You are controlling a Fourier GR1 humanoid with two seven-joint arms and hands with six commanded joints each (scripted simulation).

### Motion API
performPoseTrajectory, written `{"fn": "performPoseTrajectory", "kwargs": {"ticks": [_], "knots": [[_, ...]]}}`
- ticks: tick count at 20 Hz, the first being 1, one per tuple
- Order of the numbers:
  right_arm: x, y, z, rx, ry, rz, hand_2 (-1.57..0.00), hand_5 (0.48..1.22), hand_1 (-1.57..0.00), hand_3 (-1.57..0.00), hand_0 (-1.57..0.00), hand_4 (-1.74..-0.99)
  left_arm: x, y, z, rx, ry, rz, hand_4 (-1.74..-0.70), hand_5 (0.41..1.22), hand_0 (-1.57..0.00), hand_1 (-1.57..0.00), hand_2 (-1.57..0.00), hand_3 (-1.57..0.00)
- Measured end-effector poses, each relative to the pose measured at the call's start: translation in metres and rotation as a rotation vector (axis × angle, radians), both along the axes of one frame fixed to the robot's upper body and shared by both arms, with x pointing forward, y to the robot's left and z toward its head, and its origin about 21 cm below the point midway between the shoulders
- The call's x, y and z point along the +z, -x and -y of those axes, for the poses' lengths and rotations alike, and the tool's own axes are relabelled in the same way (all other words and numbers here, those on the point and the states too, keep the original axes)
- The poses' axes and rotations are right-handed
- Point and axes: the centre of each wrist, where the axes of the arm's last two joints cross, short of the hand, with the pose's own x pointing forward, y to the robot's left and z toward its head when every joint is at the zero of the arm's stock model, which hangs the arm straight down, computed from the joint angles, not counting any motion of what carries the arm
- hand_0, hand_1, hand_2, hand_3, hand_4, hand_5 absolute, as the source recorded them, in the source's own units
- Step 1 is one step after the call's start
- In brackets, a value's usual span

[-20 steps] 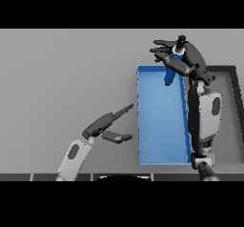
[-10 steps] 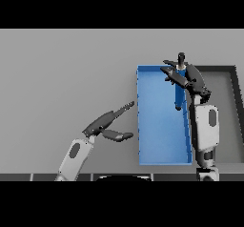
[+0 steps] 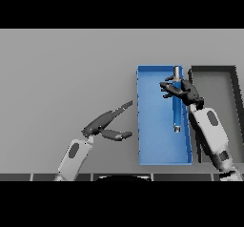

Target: Pick up the blue pipe and place it into the blue bin.

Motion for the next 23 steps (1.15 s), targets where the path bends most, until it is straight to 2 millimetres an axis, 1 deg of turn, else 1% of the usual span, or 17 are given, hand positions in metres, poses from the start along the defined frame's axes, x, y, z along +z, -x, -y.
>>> {"fn": "performPoseTrajectory", "kwargs": {"ticks": [1, 2, 3, 4, 5, 7, 8, 9, 10, 13, 14, 15, 17, 18, 20, 21, 23], "knots": [[0.001, 0.002, 0.001, -0.011, 0.001, -0.034, -0.99, 1.148, -1.03, -0.29, -1.08, -1.469, 0.003, 0.0, 0.0, -0.007, 0.01, 0.009, -0.92, 0.493, 0.0, 0.0, 0.0, 0.0], [0.004, 0.003, 0.004, -0.034, 0.007, -0.057, -0.79, 1.137, -0.82, -0.23, -0.87, -1.405, 0.002, 0.0, 0.001, -0.007, 0.01, 0.003, -0.92, 0.493, 0.0, 0.0, 0.0, 0.0], [0.005, 0.001, 0.001, -0.053, 0.016, -0.075, -0.63, 1.125, -0.66, -0.19, -0.69, -1.37, 0.0, 0.001, 0.001, -0.009, 0.011, 0.003, -0.92, 0.493, 0.0, 0.0, 0.0, 0.0], [0.009, 0.001, 0.0, -0.052, 0.036, -0.084, -0.5, 1.108, -0.52, -0.15, -0.55, -1.339, 0.001, -0.001, -0.002, -0.001, 0.007, 0.0, -0.93, 0.494, 0.0, 0.0, 0.0, 0.0], [0.011, 0.002, -0.002, 0.001, 0.083, -0.078, -0.4, 1.068, -0.42, -0.12, -0.44, -1.307, 0.0, 0.001, -0.001, -0.005, 0.005, -0.012, -0.93, 0.494, 0.0, 0.0, 0.0, 0.0], [0.015, 0.004, -0.006, 0.091, 0.188, -0.05, -0.26, 0.962, -0.27, -0.08, -0.28, -1.25, 0.001, -0.001, 0.002, 0.0, -0.003, -0.014, -0.93, 0.494, 0.0, 0.0, 0.0, 0.0], [0.018, 0.006, -0.005, 0.143, 0.267, -0.04, -0.21, 0.913, -0.21, -0.06, -0.23, -1.233, 0.0, 0.001, 0.0, -0.008, 0.01, -0.008, -0.93, 0.496, 0.0, 0.0, 0.0, 0.0], [0.017, 0.009, -0.006, 0.182, 0.294, -0.045, -0.16, 0.87, -0.17, -0.05, -0.18, -1.219, 0.001, -0.001, 0.0, -0.001, 0.012, -0.005, -0.93, 0.495, 0.0, 0.0, 0.0, 0.0], [0.017, 0.007, -0.01, 0.209, 0.319, -0.051, -0.13, 0.837, -0.14, -0.04, -0.14, -1.205, 0.001, -0.002, 0.0, 0.004, 0.004, -0.01, -0.93, 0.496, 0.0, 0.0, 0.0, 0.0], [0.016, 0.007, -0.006, 0.256, 0.375, -0.066, -0.07, 0.771, -0.07, -0.02, -0.07, -1.161, -0.002, 0.001, -0.002, -0.009, 0.011, -0.006, -0.93, 0.496, 0.0, 0.0, 0.0, 0.0], [0.016, 0.008, -0.005, 0.271, 0.393, -0.073, -0.05, 0.759, -0.06, -0.02, -0.06, -1.144, -0.002, 0.0, -0.001, -0.001, 0.011, -0.009, -0.93, 0.496, 0.0, 0.0, 0.0, 0.0], [0.018, 0.006, -0.005, 0.278, 0.399, -0.075, -0.04, 0.747, -0.04, -0.01, -0.05, -1.125, -0.005, 0.005, 0.002, -0.015, 0.017, -0.012, -0.93, 0.496, 0.0, 0.0, 0.0, 0.0], [0.016, 0.008, -0.004, 0.302, 0.41, -0.08, -0.03, 0.725, -0.03, -0.01, -0.03, -1.099, -0.003, 0.001, 0.003, -0.005, 0.016, -0.01, -0.93, 0.497, 0.0, 0.0, 0.0, 0.0], [0.015, 0.008, -0.006, 0.308, 0.418, -0.072, -0.02, 0.718, -0.02, -0.01, -0.02, -1.095, -0.001, 0.0, 0.0, -0.003, 0.014, -0.007, -0.93, 0.495, 0.0, 0.0, 0.0, 0.0], [0.015, 0.009, -0.009, 0.331, 0.436, -0.068, -0.02, 0.713, -0.02, 0.0, -0.02, -1.084, -0.003, 0.004, -0.001, -0.005, 0.016, -0.015, -0.93, 0.496, 0.0, 0.0, 0.0, 0.0], [0.017, 0.008, -0.007, 0.34, 0.44, -0.068, -0.02, 0.712, -0.02, 0.0, -0.02, -1.084, -0.005, 0.006, -0.002, 0.001, 0.016, -0.015, -0.93, 0.496, 0.0, 0.0, 0.0, 0.0], [0.014, 0.01, -0.005, 0.357, 0.438, -0.068, -0.02, 0.714, -0.02, 0.0, -0.02, -1.084, -0.009, 0.009, -0.007, 0.001, 0.012, -0.011, -0.93, 0.495, 0.0, 0.0, 0.0, 0.0]]}}
